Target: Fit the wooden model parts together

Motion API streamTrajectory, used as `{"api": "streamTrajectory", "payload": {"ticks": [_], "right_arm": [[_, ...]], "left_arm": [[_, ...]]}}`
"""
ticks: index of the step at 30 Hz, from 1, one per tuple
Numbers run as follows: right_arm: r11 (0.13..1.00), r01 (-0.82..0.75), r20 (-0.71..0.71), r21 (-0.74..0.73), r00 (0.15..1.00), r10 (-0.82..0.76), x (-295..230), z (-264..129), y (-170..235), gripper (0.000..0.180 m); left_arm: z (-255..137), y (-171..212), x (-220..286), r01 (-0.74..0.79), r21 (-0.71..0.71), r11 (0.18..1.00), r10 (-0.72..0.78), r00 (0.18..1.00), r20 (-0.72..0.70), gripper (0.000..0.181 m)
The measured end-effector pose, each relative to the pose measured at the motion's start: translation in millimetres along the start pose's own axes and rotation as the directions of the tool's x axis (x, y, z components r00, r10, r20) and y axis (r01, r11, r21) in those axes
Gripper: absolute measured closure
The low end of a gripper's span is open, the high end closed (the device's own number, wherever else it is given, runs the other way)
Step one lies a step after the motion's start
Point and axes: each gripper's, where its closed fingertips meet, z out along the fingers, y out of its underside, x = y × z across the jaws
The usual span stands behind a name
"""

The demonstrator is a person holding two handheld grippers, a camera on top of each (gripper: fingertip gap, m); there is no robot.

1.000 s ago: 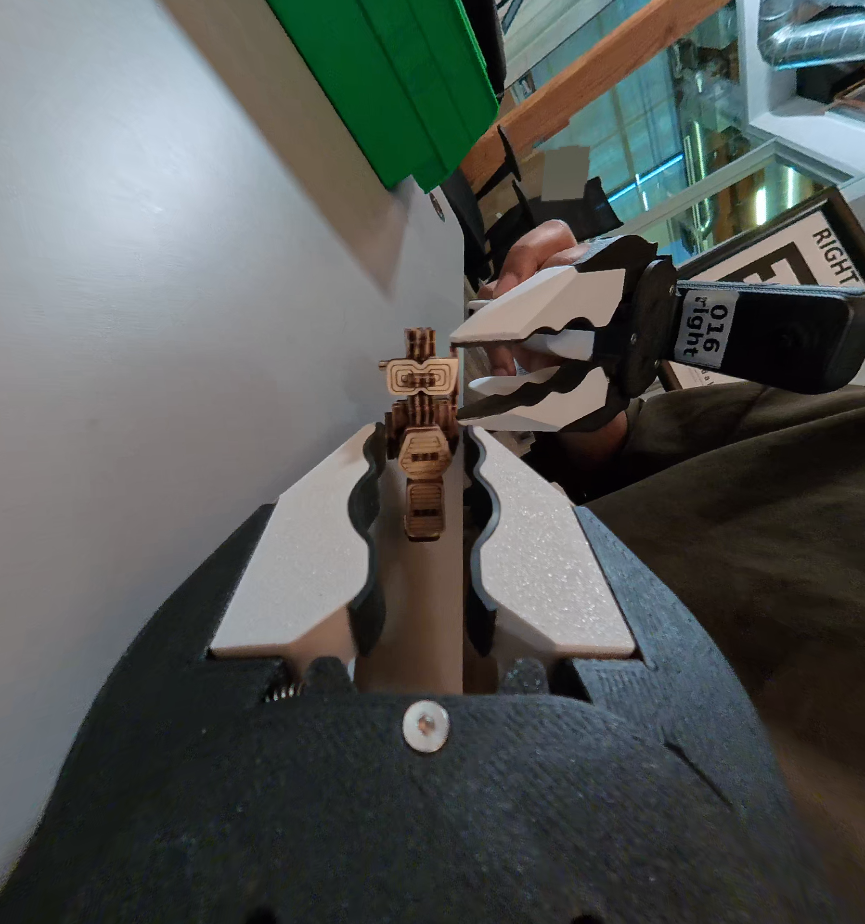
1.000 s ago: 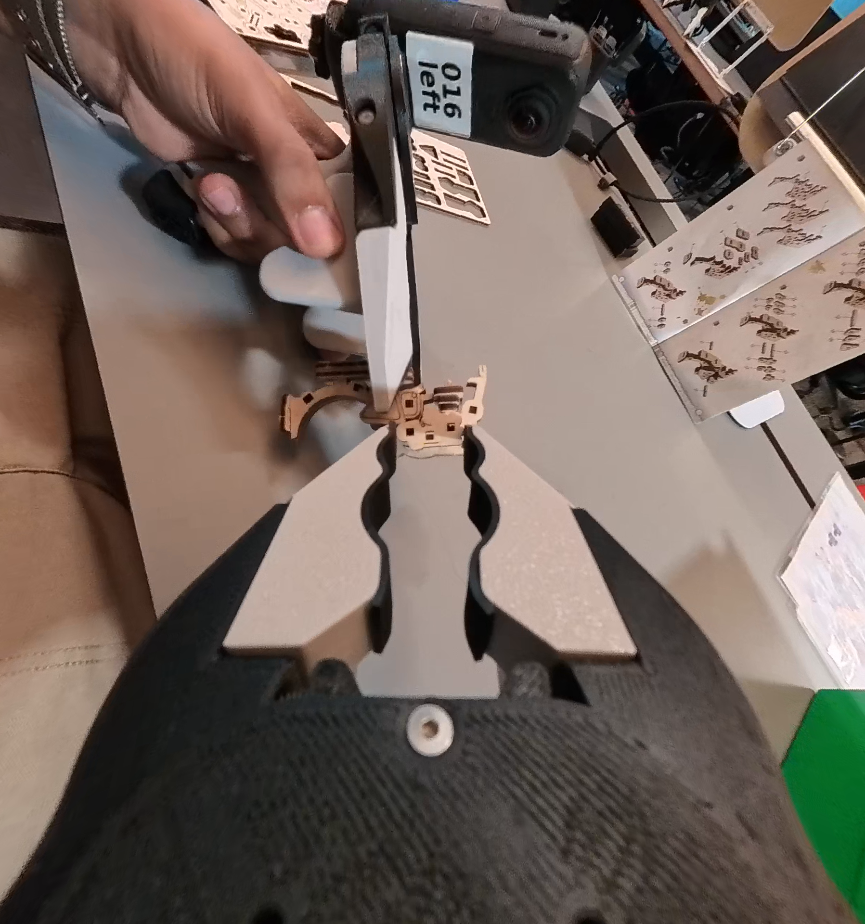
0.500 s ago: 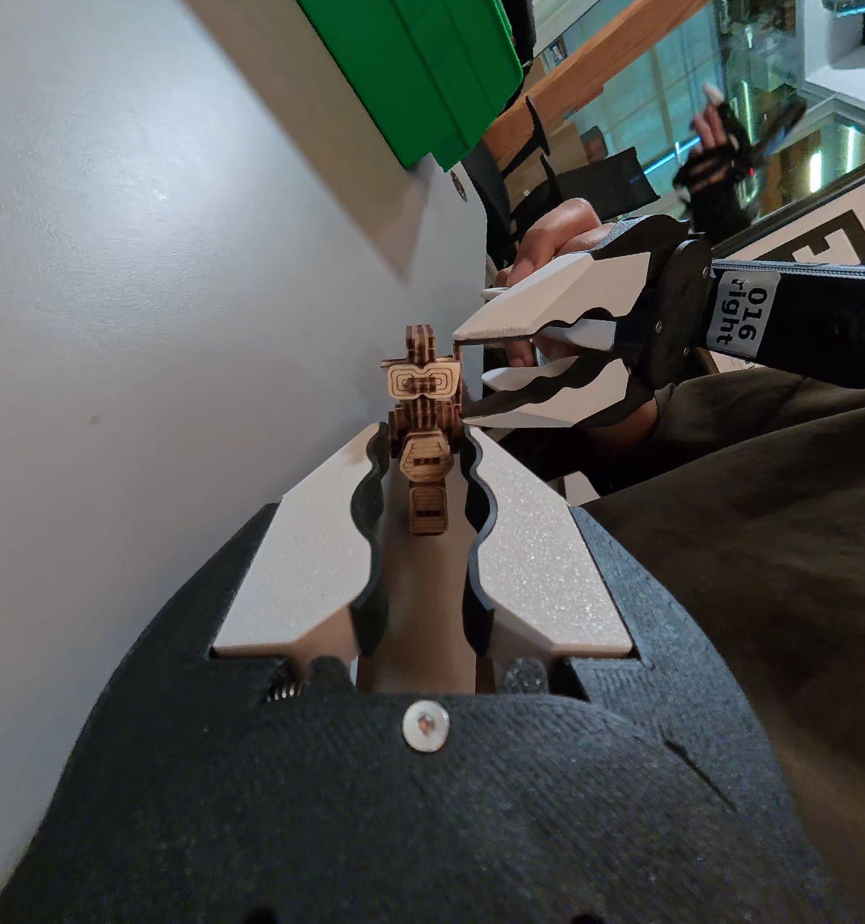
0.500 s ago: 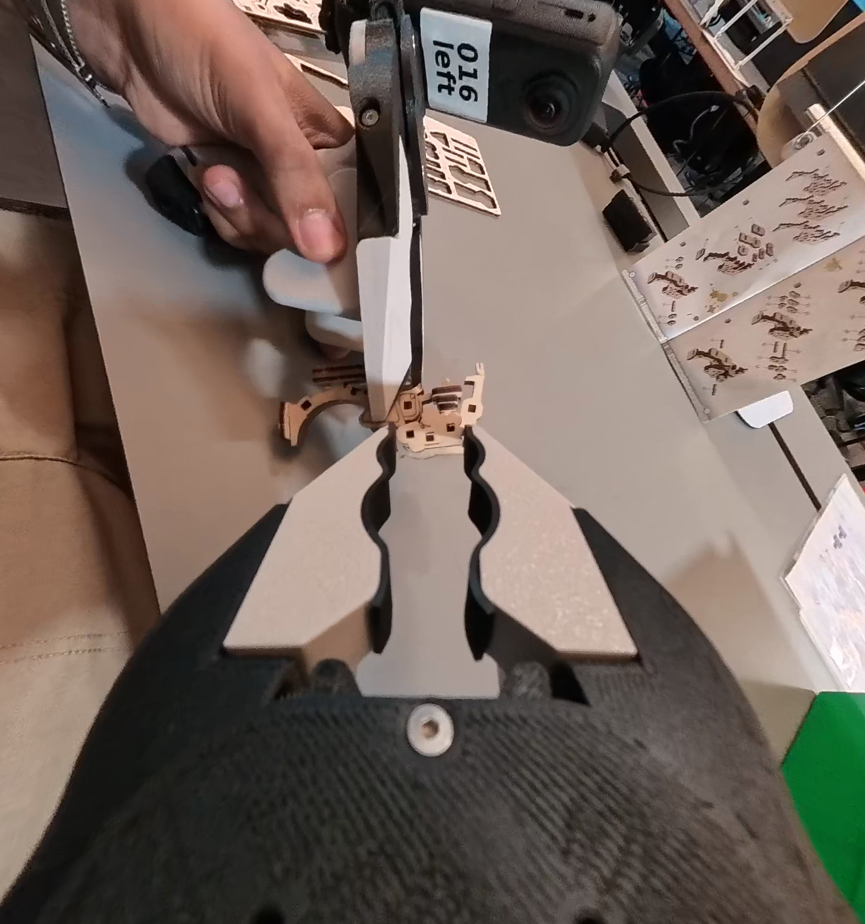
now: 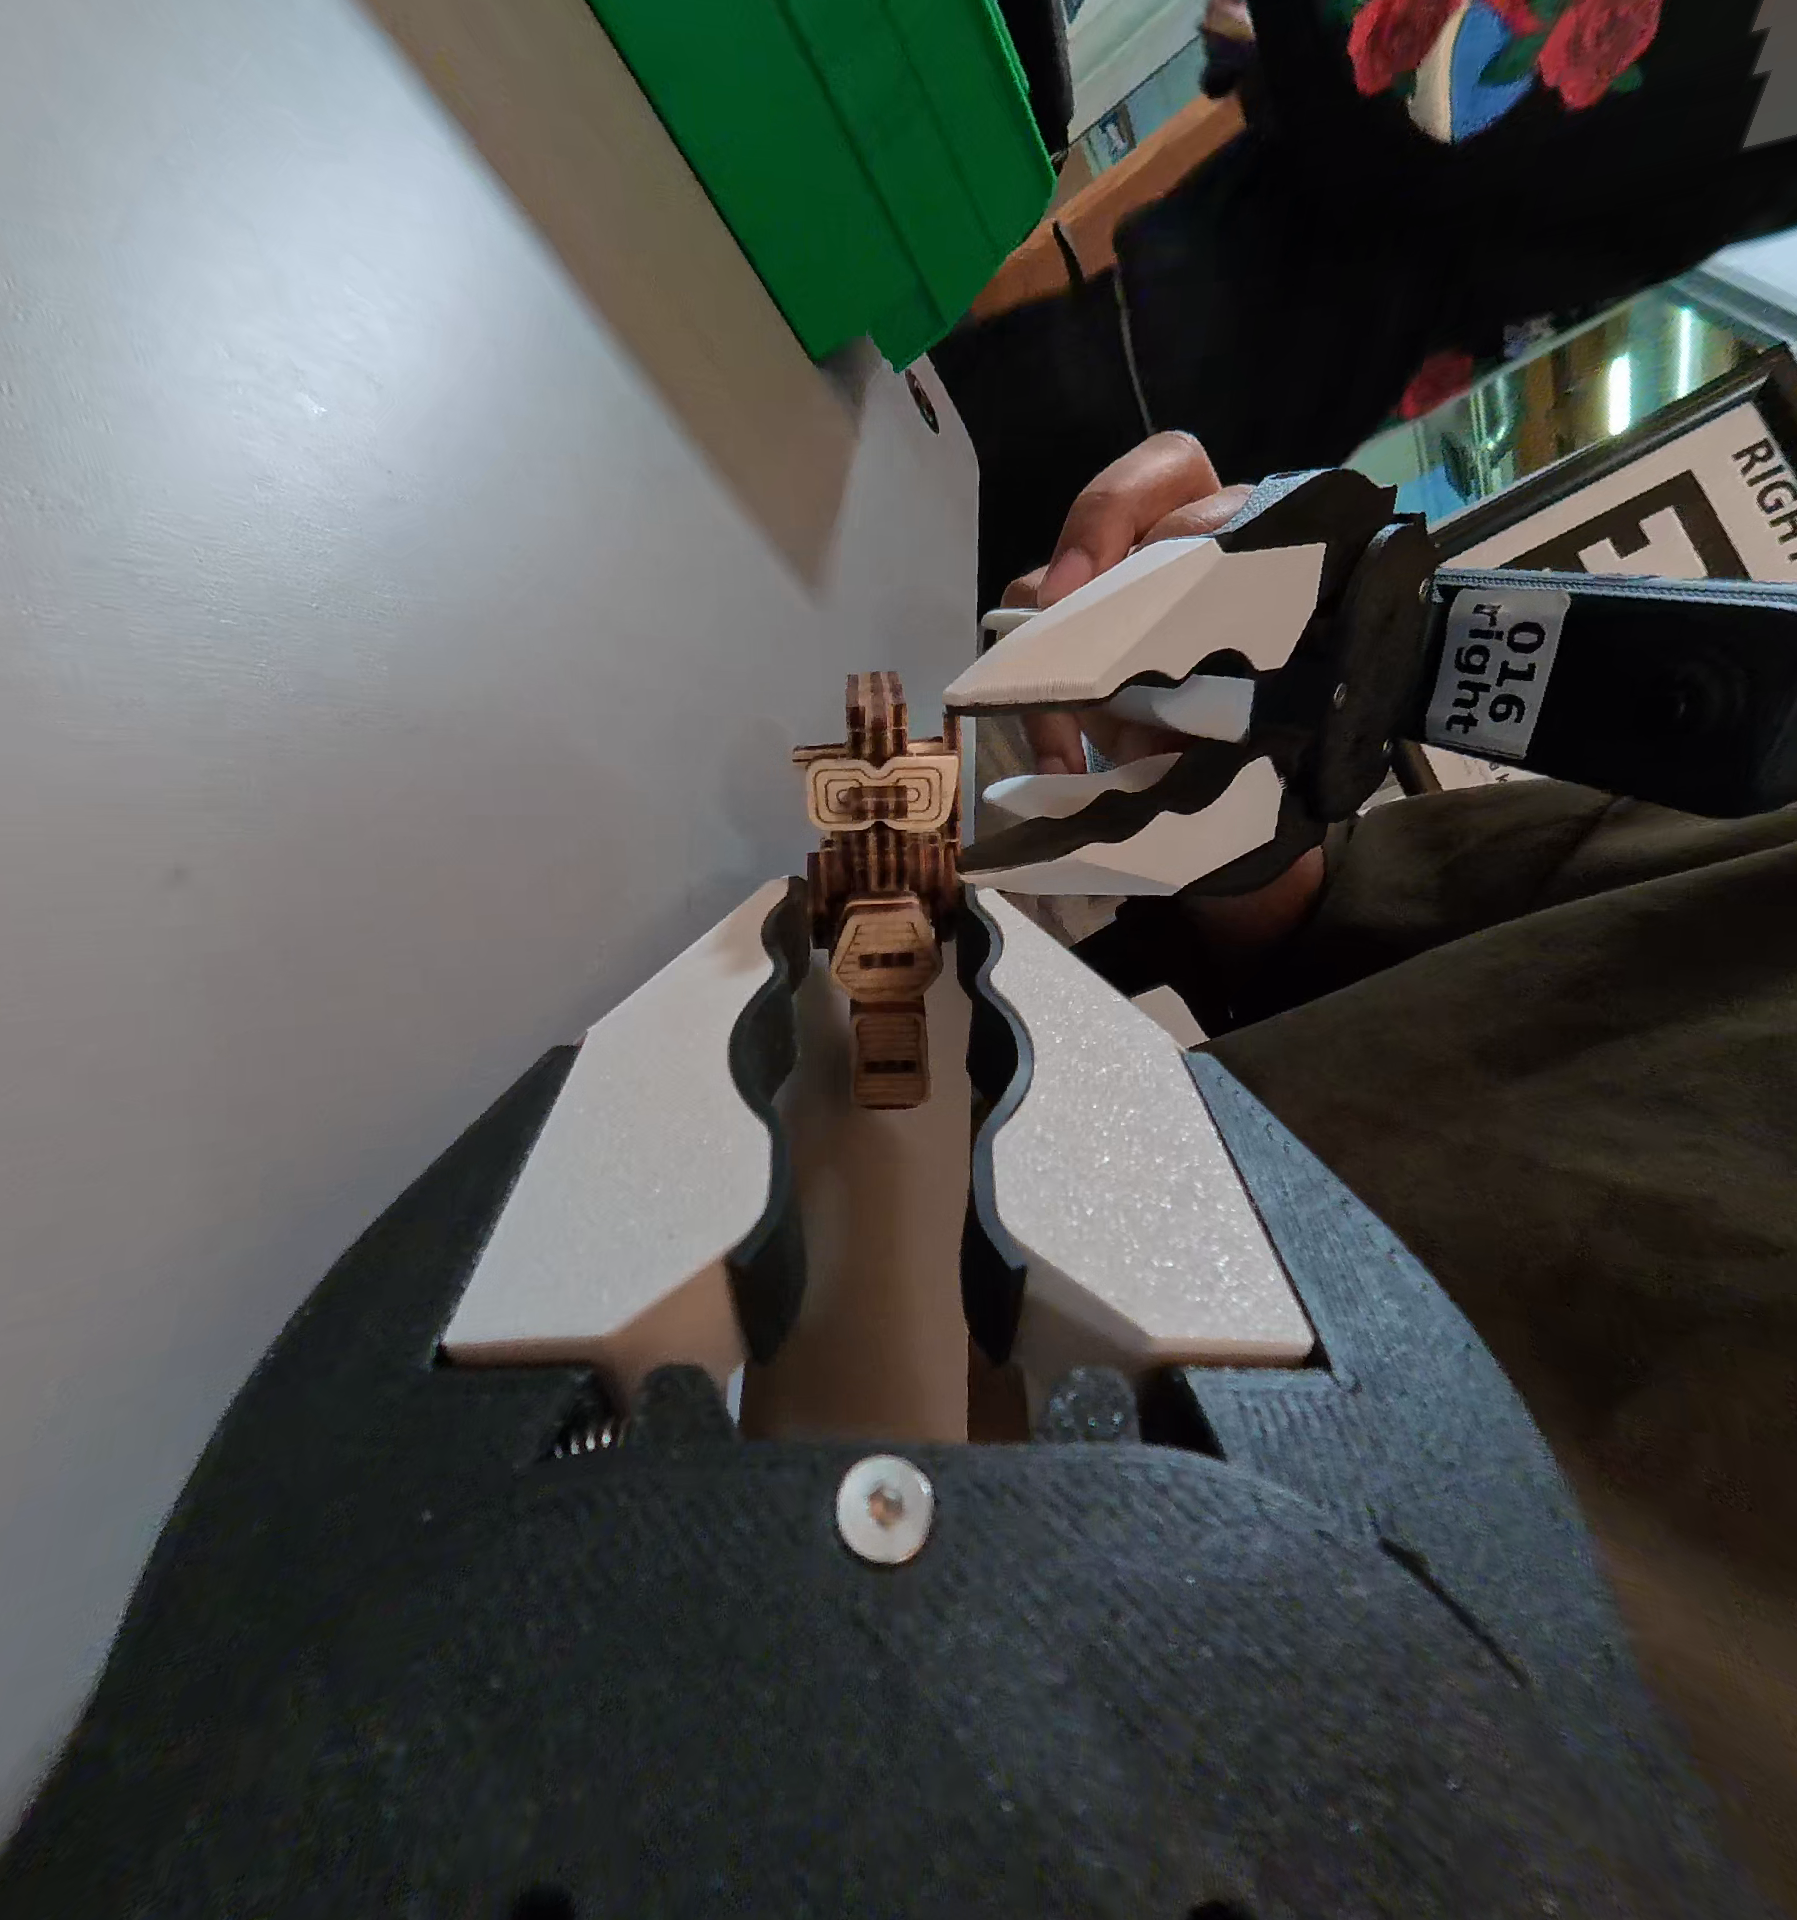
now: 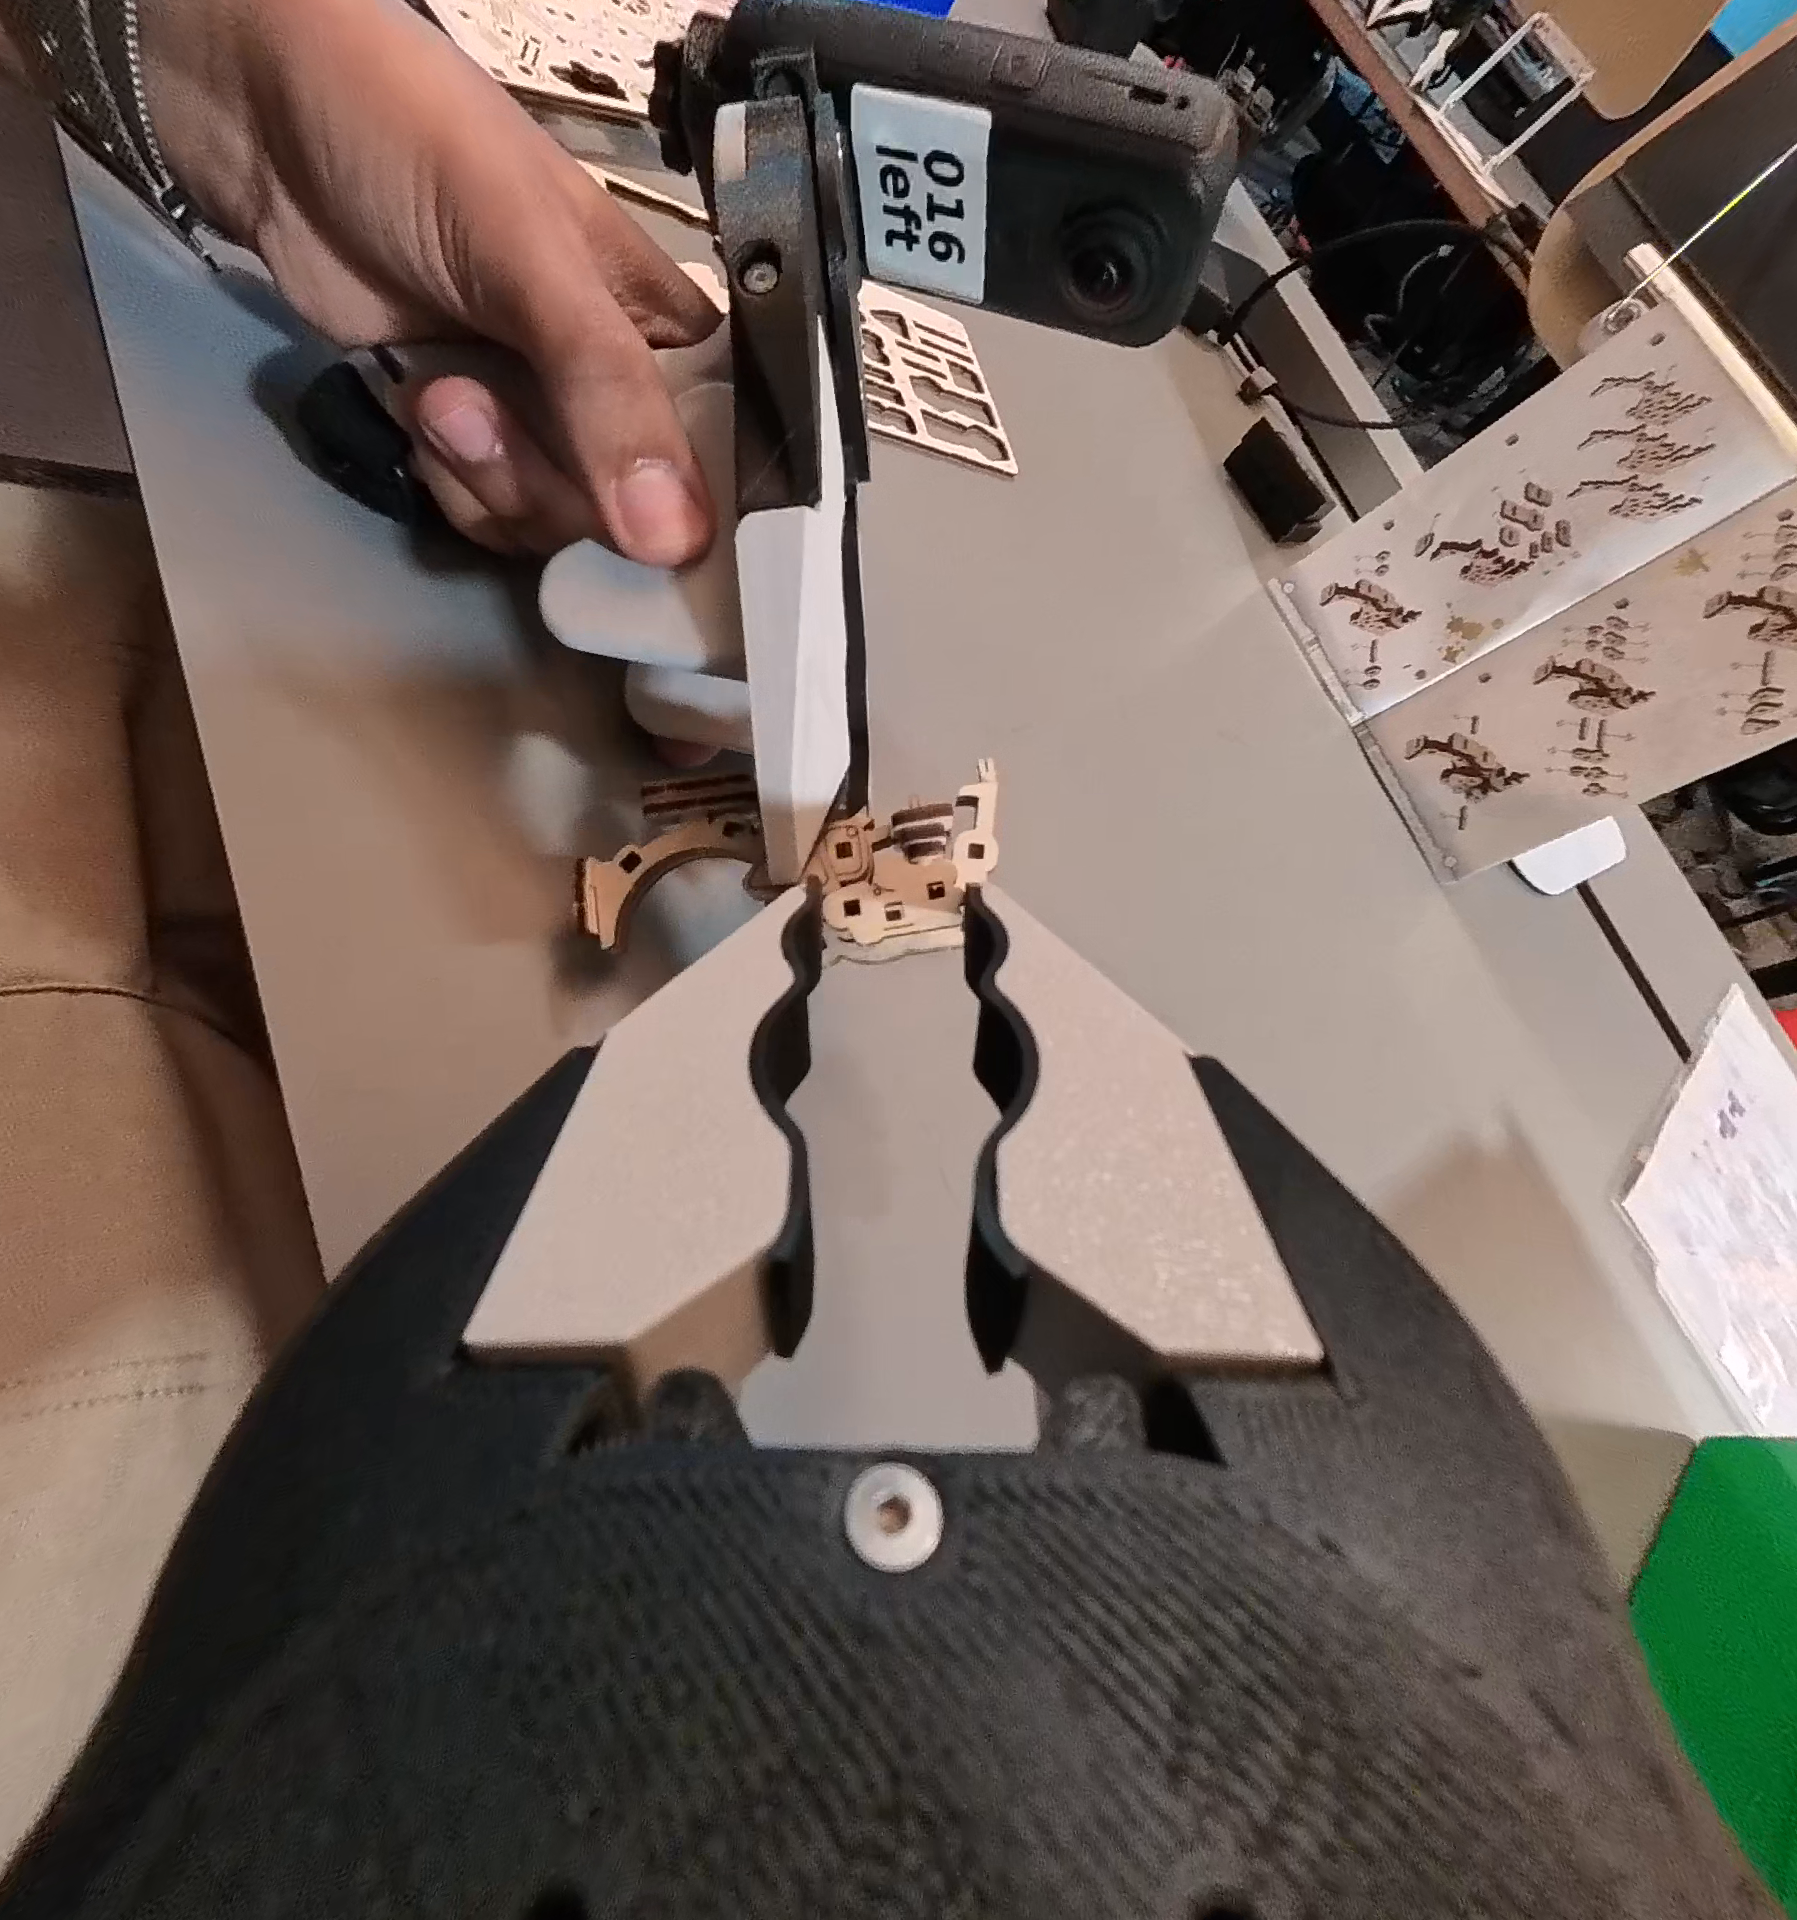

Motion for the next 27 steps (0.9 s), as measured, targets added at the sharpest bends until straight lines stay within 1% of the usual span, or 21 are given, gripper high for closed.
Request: {"api": "streamTrajectory", "payload": {"ticks": [7, 13, 16, 18, 20, 21, 23, 25, 27], "right_arm": [[0.999, -0.024, -0.017, 0.030, 1.000, 0.024, 5, -2, -5, 0.153], [0.995, -0.075, -0.012, 0.065, 0.997, 0.076, 8, -5, -9, 0.139], [0.977, -0.173, -0.005, 0.124, 0.985, 0.175, 15, -9, -15, 0.138], [0.932, -0.311, 0.020, 0.185, 0.949, 0.313, 26, -14, -18, 0.138], [0.841, -0.490, 0.071, 0.228, 0.870, 0.487, 39, -18, -16, 0.138], [0.776, -0.585, 0.104, 0.236, 0.809, 0.578, 45, -19, -13, 0.140], [0.625, -0.751, 0.229, 0.213, 0.660, 0.716, 46, -18, -9, 0.141], [0.480, -0.866, 0.364, 0.140, 0.496, 0.788, 39, -15, -8, 0.139], [0.377, -0.922, 0.443, 0.086, 0.375, 0.815, 34, -13, -8, 0.136]], "left_arm": [[-2, -4, 5, 0.049, 0.028, 0.998, -0.048, 0.997, -0.053, 0.157], [-6, -10, 7, 0.096, 0.061, 0.993, -0.090, 0.991, -0.096, 0.156], [-8, -13, 8, 0.111, 0.079, 0.991, -0.101, 0.988, -0.113, 0.157], [-10, -16, 9, 0.119, 0.097, 0.988, -0.107, 0.986, -0.127, 0.157], [-12, -20, 11, 0.132, 0.122, 0.984, -0.112, 0.981, -0.156, 0.157], [-12, -22, 12, 0.141, 0.133, 0.981, -0.118, 0.979, -0.168, 0.157], [-14, -24, 14, 0.146, 0.148, 0.978, -0.117, 0.975, -0.188, 0.157], [-14, -25, 16, 0.141, 0.152, 0.978, -0.110, 0.974, -0.196, 0.157], [-13, -24, 18, 0.130, 0.150, 0.980, -0.099, 0.975, -0.198, 0.157]]}}
